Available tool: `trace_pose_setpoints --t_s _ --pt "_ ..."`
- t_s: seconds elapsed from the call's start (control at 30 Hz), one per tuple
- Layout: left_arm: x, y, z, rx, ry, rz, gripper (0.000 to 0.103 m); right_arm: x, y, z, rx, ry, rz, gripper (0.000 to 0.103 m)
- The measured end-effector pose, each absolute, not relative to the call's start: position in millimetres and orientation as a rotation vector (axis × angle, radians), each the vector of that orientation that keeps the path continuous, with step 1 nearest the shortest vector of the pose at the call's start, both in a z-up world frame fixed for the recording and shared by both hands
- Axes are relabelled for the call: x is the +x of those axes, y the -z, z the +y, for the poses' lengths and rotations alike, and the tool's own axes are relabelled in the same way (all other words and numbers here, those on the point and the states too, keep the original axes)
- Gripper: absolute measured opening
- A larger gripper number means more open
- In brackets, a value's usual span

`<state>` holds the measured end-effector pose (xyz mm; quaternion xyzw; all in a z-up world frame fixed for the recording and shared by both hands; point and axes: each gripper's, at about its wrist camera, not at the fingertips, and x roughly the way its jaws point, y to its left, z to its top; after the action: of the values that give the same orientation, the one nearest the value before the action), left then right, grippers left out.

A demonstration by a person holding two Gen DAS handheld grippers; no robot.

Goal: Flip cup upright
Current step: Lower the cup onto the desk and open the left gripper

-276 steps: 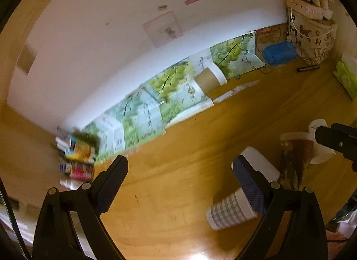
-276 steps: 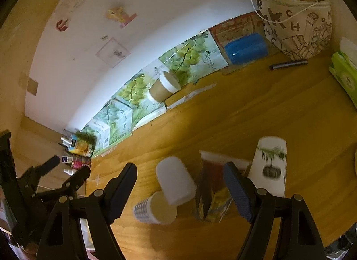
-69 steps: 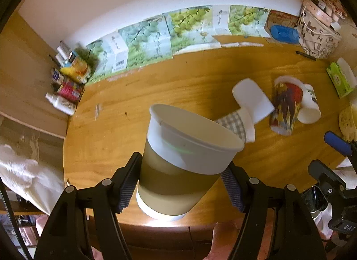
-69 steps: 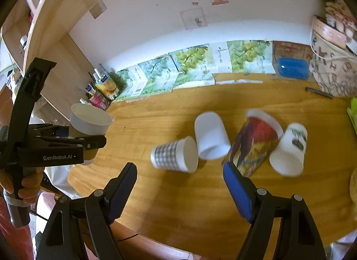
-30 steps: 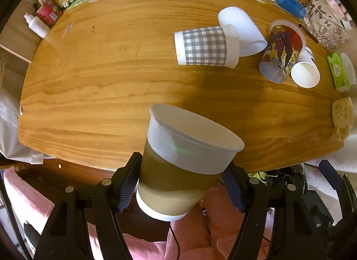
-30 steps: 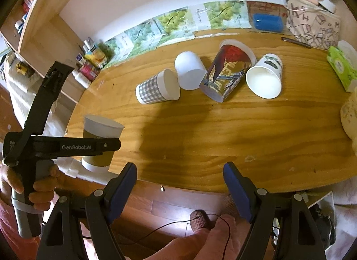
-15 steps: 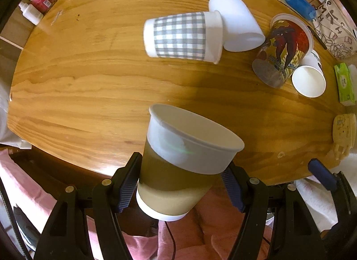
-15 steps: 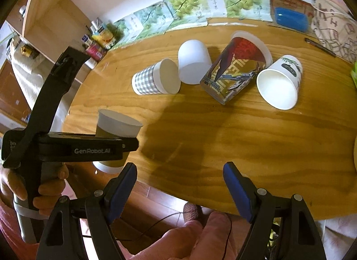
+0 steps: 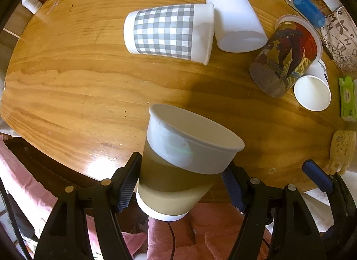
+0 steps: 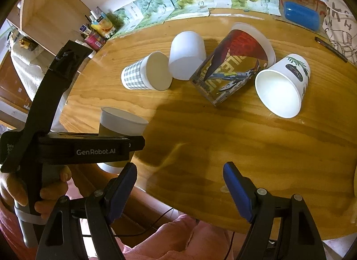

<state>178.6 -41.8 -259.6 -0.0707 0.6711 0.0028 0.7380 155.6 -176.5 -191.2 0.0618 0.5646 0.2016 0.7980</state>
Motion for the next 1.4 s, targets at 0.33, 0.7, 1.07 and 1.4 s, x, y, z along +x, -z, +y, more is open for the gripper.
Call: trace_pose_setpoints --t_s 0.33,0.7,1.07,1.4 --pt "185 261 -52 -0.166 -0.014 1.478 0.075 166 194 -183 0.127 -0.435 1.223 0.080" --pt "191 261 -32 -0.200 -0.011 1.491 0.075 167 194 -183 0.120 -0.435 1.229 0.080" --pt "196 264 -15 -0.212 -0.021 1.493 0.075 167 198 -185 0.125 -0.431 1.242 0.080" --pt "197 267 -6 -0.233 -0.014 1.497 0.083 169 201 -180 0.113 -0.452 1.252 0.080"
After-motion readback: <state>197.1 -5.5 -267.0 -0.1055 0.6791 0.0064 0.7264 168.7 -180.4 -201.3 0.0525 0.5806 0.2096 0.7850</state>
